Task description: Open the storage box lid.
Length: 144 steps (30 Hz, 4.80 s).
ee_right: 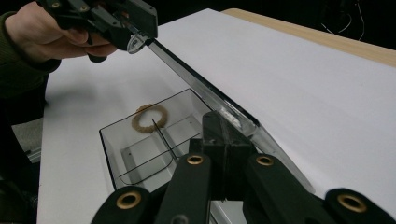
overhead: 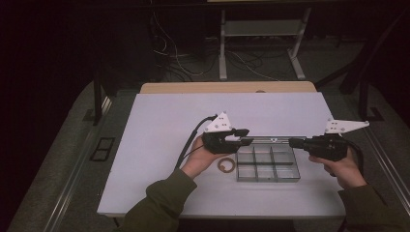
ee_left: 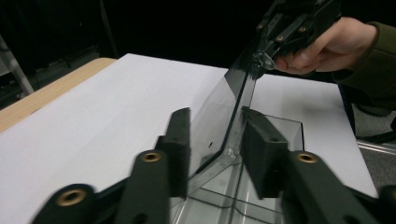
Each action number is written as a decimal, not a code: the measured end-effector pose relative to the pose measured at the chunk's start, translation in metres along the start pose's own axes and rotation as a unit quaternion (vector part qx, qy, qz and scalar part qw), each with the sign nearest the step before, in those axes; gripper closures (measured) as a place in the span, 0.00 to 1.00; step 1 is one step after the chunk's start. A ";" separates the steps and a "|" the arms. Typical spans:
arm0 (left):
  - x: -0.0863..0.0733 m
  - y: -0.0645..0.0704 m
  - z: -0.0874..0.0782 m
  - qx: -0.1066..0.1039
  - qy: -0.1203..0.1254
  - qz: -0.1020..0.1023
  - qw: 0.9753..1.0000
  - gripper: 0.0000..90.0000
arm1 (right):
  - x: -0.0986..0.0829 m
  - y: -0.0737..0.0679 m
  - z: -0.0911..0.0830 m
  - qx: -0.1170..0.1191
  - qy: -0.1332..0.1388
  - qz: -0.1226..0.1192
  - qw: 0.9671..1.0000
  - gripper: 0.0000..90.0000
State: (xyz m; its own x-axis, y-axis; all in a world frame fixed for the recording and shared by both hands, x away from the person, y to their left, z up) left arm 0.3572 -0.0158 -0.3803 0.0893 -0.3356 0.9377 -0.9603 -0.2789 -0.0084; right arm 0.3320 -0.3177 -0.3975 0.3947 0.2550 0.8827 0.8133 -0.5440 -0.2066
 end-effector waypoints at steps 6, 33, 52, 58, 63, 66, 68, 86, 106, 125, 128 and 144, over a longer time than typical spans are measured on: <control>0.003 -0.006 0.001 0.008 0.000 0.002 1.000 0.78 | 0.000 0.001 -0.003 -0.004 0.002 0.002 1.000 0.98; 0.012 -0.052 0.012 0.024 -0.006 -0.025 0.999 0.85 | 0.007 0.020 -0.014 -0.050 0.019 0.005 0.999 0.79; 0.012 -0.064 0.017 0.026 -0.015 -0.038 0.999 0.83 | 0.040 0.052 -0.013 -0.072 0.055 -0.007 0.996 0.77; 0.012 -0.067 0.018 0.031 -0.015 -0.041 0.999 0.82 | 0.047 0.055 0.003 -0.053 0.052 -0.011 0.997 0.76; 0.010 -0.069 0.018 0.031 -0.015 -0.045 0.998 0.82 | 0.049 0.059 0.008 -0.045 0.056 -0.005 0.997 0.76; 0.010 -0.070 0.019 0.034 -0.013 -0.049 0.998 0.81 | 0.050 0.061 0.009 -0.043 0.055 -0.005 0.998 0.76; 0.009 -0.071 0.019 0.038 -0.018 -0.047 0.998 0.80 | 0.050 0.062 0.010 -0.045 0.055 -0.006 0.997 0.76; -0.026 -0.067 -0.012 0.064 -0.046 -0.070 0.994 0.50 | 0.049 0.076 0.020 -0.066 0.048 -0.005 0.997 0.78; -0.067 -0.050 -0.075 0.095 -0.056 -0.092 0.990 0.39 | 0.047 0.092 0.036 -0.082 0.047 -0.001 0.996 0.72; -0.103 -0.015 -0.114 0.112 -0.066 -0.101 0.986 0.28 | 0.038 0.103 0.052 -0.105 0.037 0.001 0.994 0.63; -0.108 -0.013 -0.118 0.115 -0.058 -0.110 0.986 0.27 | 0.035 0.104 0.055 -0.107 0.038 0.005 0.994 0.61; -0.127 0.004 -0.141 0.142 -0.064 -0.132 0.979 0.13 | 0.025 0.113 0.068 -0.113 0.035 0.024 0.993 0.55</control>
State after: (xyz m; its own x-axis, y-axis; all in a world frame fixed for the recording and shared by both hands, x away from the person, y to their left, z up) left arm 0.3049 0.1521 -0.4504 0.3748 -0.3236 0.8688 -0.7890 -0.6034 0.1156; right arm 0.4630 -0.3186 -0.4273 0.3935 0.1727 0.9029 0.6746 -0.7215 -0.1560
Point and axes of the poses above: each handheld gripper's, and its own axes: z roughly forward along the jaws, x roughly out of its top, y roughly to its right, the point moved 3 cm from there along z, roughly forward along the jaws, and after that the axes turned 1 degree about z, right-handed, at the moved point
